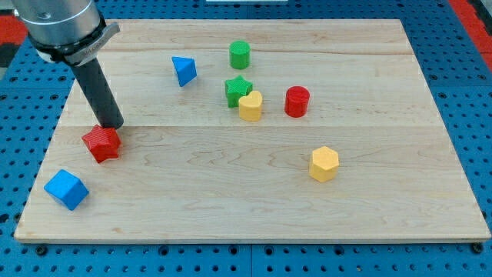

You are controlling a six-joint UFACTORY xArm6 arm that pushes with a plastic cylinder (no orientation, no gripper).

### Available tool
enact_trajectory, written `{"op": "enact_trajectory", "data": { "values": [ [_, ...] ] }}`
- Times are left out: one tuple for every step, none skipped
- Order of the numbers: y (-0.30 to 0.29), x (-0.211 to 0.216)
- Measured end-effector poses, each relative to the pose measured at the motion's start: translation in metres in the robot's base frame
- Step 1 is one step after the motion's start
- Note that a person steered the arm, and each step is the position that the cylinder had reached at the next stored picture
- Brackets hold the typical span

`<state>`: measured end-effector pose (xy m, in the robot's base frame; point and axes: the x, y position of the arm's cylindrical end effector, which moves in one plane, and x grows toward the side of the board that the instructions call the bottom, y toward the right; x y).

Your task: Point your arm to the top of the blue triangle

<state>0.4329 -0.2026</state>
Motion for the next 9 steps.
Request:
{"op": "enact_trajectory", "data": {
  "values": [
    [0.002,-0.024],
    [0.001,-0.036],
    [-0.002,-0.052],
    [-0.018,-0.06],
    [-0.028,-0.07],
    [-0.031,-0.088],
    [-0.031,-0.104],
    [-0.012,-0.136],
    [0.025,-0.16]
  ]
}}
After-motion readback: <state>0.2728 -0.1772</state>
